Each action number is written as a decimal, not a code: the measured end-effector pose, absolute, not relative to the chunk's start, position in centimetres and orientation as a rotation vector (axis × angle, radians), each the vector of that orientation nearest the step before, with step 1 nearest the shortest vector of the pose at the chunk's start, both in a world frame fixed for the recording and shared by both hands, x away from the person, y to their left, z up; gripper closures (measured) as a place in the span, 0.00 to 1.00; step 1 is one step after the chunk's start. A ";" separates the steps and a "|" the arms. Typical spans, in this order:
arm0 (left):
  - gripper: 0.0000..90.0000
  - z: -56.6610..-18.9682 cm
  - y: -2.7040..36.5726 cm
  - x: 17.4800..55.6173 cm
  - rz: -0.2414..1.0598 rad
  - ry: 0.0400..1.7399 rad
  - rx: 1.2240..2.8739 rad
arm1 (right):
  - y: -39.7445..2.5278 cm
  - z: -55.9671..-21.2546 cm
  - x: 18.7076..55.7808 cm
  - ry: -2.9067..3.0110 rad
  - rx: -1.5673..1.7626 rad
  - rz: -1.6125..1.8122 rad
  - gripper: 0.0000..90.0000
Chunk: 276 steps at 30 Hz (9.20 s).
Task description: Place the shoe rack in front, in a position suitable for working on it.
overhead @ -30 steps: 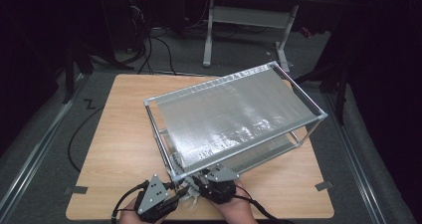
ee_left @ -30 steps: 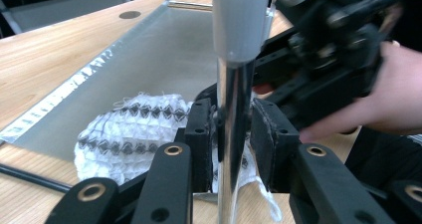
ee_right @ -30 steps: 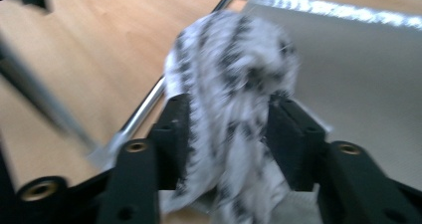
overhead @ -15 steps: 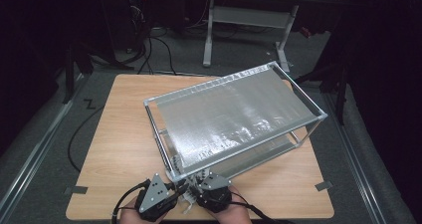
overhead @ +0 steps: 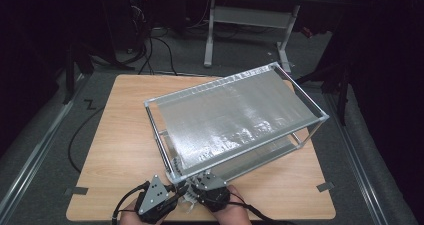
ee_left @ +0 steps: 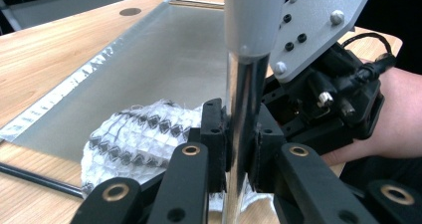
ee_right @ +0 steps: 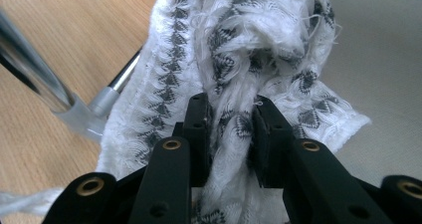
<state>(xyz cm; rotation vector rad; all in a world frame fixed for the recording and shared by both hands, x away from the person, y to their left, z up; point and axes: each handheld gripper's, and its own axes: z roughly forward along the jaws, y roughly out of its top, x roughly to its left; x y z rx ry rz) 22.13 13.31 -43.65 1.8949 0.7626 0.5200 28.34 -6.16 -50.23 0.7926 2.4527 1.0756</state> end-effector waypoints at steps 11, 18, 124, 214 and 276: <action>0.89 -43.6 13.6 21.6 0.520 0.766 1.901 | -9.1 -49.8 29.1 2.467 0.719 1.000 0.80; 0.89 -43.5 13.6 21.6 0.521 0.757 1.915 | -12.3 -49.8 30.0 2.419 0.813 1.007 0.83; 0.89 -43.7 14.5 21.8 0.530 0.753 1.904 | -10.4 -50.4 29.9 2.376 0.780 1.001 0.80; 0.89 -43.6 14.4 21.8 0.528 0.756 1.910 | -30.0 -49.8 39.1 1.983 1.277 0.725 0.83; 0.88 -43.7 14.5 21.9 0.522 0.740 1.914 | -5.8 -50.5 30.1 2.440 0.685 1.081 0.33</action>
